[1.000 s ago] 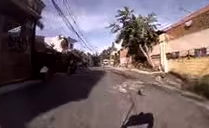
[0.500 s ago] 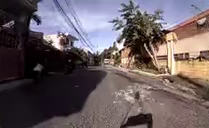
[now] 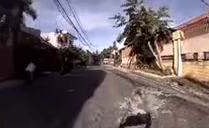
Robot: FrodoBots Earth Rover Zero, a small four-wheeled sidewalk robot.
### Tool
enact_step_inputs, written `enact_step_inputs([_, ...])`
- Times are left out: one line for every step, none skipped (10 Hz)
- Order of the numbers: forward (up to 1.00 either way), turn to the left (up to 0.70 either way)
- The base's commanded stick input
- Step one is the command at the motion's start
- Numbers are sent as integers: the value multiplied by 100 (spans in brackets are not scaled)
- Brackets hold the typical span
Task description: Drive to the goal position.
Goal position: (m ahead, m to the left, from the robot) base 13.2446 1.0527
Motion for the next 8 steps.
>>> enact_step_inputs([100, 0])
enact_step_inputs([100, 0])
enact_step_inputs([100, 0])
enact_step_inputs([100, 0])
enact_step_inputs([100, 0])
enact_step_inputs([100, 0])
enact_step_inputs([100, 0])
enact_step_inputs([100, 0])
